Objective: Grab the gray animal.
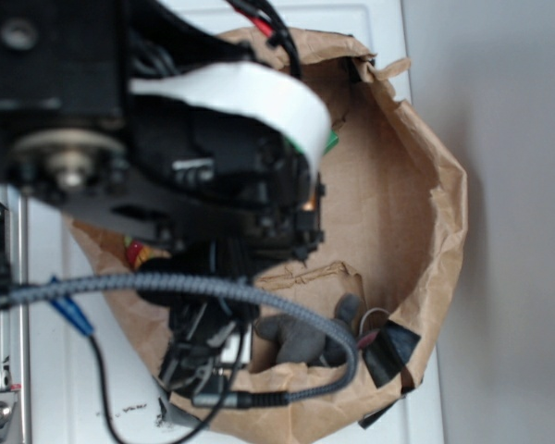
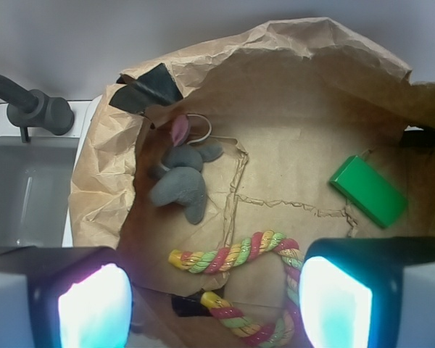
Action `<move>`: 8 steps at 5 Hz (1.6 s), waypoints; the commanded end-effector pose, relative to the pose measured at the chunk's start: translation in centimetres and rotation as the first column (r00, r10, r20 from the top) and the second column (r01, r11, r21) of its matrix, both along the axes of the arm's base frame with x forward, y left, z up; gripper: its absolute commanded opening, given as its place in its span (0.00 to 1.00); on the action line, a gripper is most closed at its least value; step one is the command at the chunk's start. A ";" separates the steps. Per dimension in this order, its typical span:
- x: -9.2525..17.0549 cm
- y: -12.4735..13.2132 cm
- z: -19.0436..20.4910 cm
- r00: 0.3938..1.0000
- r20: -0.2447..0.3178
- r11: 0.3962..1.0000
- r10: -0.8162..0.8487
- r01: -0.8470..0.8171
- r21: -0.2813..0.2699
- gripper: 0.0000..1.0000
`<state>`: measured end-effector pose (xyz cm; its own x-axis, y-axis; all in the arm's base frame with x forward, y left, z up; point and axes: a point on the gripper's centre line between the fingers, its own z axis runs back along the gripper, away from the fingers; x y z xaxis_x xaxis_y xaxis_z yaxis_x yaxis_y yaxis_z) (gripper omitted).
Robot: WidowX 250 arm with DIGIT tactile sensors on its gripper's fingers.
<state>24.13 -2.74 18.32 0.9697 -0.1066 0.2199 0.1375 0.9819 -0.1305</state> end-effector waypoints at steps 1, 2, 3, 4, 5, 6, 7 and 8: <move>0.2 0.0 1.0 0.999 0.031 1.000 0.008 -0.008 0.000 1.00; 3.1 0.5 -3.0 0.987 0.104 0.992 -0.121 0.123 -0.019 1.00; 4.6 1.4 -5.1 0.975 0.116 0.981 -0.187 0.192 -0.033 1.00; 4.6 1.7 -7.4 0.960 0.161 0.973 -0.229 0.228 0.025 1.00; 3.4 1.1 -9.5 0.927 0.188 0.946 -0.323 0.311 0.092 1.00; 1.8 0.4 -9.5 0.904 0.173 0.920 -0.392 0.382 0.088 1.00; 1.5 -1.6 -10.3 0.897 0.165 0.911 -0.411 0.395 0.122 1.00; 2.1 -3.1 -11.1 0.909 0.144 0.917 -0.392 0.374 0.137 1.00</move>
